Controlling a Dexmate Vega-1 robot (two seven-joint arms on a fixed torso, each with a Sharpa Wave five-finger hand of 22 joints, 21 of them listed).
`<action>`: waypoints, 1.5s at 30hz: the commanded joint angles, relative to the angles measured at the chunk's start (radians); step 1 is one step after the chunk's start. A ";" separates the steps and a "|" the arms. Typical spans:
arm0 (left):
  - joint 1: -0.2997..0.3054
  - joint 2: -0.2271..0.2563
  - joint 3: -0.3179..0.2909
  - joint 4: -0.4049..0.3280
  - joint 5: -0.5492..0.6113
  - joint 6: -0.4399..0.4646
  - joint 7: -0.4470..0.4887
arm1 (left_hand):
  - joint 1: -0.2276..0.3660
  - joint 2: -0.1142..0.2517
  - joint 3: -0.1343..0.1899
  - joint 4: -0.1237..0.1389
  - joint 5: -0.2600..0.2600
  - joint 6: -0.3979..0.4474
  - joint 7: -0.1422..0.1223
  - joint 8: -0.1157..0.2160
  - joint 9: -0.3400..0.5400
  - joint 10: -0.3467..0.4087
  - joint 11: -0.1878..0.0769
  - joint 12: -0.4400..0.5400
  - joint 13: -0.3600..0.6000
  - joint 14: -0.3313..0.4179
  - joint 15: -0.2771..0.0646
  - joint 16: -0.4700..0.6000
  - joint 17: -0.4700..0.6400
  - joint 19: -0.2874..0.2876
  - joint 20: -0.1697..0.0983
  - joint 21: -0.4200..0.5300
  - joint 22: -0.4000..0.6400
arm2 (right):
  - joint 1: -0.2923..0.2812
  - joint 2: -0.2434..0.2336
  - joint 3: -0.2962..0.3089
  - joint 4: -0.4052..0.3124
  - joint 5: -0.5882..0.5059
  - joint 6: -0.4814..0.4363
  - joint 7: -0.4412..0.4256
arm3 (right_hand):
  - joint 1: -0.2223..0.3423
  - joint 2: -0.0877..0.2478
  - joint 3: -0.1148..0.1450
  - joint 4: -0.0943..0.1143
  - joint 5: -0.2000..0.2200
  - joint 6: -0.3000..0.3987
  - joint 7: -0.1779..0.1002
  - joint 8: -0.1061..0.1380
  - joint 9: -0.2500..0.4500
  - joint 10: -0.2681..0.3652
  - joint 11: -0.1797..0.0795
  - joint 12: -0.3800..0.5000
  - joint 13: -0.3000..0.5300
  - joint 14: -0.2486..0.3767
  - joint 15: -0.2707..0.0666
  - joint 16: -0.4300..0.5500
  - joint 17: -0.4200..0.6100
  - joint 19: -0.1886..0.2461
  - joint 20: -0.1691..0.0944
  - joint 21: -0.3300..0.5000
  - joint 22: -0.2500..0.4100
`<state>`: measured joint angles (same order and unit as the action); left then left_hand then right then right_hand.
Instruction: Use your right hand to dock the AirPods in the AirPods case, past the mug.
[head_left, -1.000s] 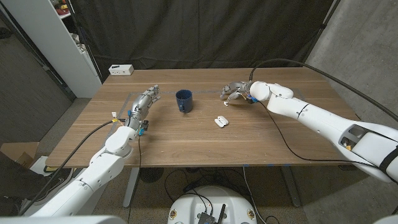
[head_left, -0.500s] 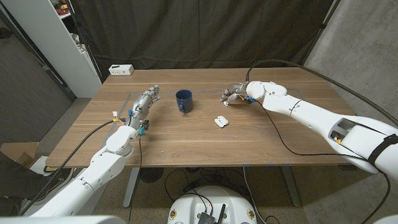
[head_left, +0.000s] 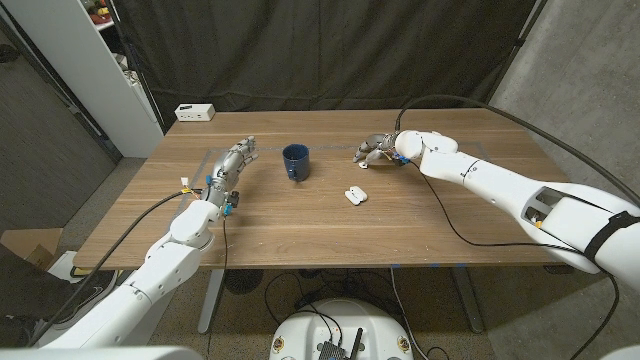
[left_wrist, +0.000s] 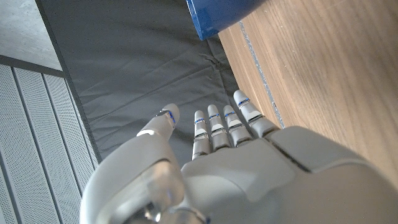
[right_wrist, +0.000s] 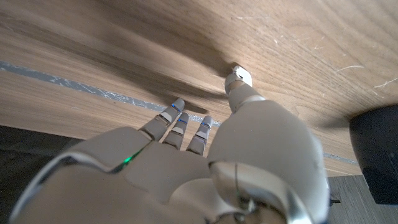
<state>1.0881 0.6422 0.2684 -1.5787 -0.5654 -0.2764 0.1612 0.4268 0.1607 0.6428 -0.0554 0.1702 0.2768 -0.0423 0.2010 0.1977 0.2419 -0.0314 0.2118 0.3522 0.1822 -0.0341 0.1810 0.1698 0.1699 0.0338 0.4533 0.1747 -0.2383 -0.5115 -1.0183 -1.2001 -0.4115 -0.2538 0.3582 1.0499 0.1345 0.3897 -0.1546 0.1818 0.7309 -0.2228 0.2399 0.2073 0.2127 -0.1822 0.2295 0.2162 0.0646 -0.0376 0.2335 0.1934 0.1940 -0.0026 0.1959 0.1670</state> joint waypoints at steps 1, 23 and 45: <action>-0.023 0.006 0.005 0.022 -0.010 0.010 -0.023 | 0.002 -0.004 0.002 -0.002 0.007 0.005 0.001 0.008 0.004 0.009 0.002 0.009 0.001 0.008 -0.012 0.003 0.002 0.005 0.005 -0.002 0.003 | -0.011 -0.011 -0.004 -0.009 0.019 -0.013 0.014 | 0.001 0.003 -0.007 -0.002 -0.001 0.040 0.001 0.013 0.006 0.022 -0.005 0.009 0.006 0.013 -0.121 0.007 0.003 0.014 -0.001 0.001 0.002; -0.027 0.007 0.006 0.036 -0.016 0.004 -0.029 | -0.002 -0.004 0.001 -0.003 0.007 0.013 0.003 0.008 0.005 0.013 0.002 0.011 -0.004 0.012 -0.015 0.003 0.002 0.008 0.011 -0.007 0.003 | -0.023 0.000 -0.001 0.163 0.002 0.358 -0.185 | 0.072 0.027 -0.026 -0.005 -0.005 0.189 0.000 0.024 0.014 0.110 -0.028 0.026 0.028 0.105 -0.177 0.054 0.025 0.080 -0.043 0.006 0.004; 0.021 0.023 -0.022 0.015 -0.027 -0.014 -0.019 | -0.004 -0.004 0.002 -0.005 0.007 0.038 -0.003 0.015 0.006 0.023 0.001 0.015 -0.009 0.015 -0.017 0.003 0.002 0.010 0.014 -0.013 0.004 | -0.013 -0.021 0.000 0.170 -0.029 0.535 -0.136 | 0.211 0.044 -0.035 -0.002 -0.001 0.246 0.001 0.009 0.042 0.130 -0.029 0.015 0.056 0.107 -0.187 0.085 0.068 0.078 -0.080 -0.002 0.007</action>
<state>1.0950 0.6601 0.2565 -1.5637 -0.5879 -0.2804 0.1453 0.4268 0.1607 0.6428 -0.0553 0.1702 0.3052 -0.0426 0.2087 0.2024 0.2572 -0.0306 0.2194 0.3432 0.1877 -0.0393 0.1810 0.1698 0.1793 0.0430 0.4455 0.1746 -0.2484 -0.5120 -1.0265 -0.9877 -0.4201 0.2466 0.1864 1.2366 0.1755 0.3500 -0.1624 0.1773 1.0045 -0.2211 0.2730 0.2577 0.3690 -0.2119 0.2550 0.2669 0.1962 -0.0391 0.3224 0.2518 0.2877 -0.0395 0.1928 0.1692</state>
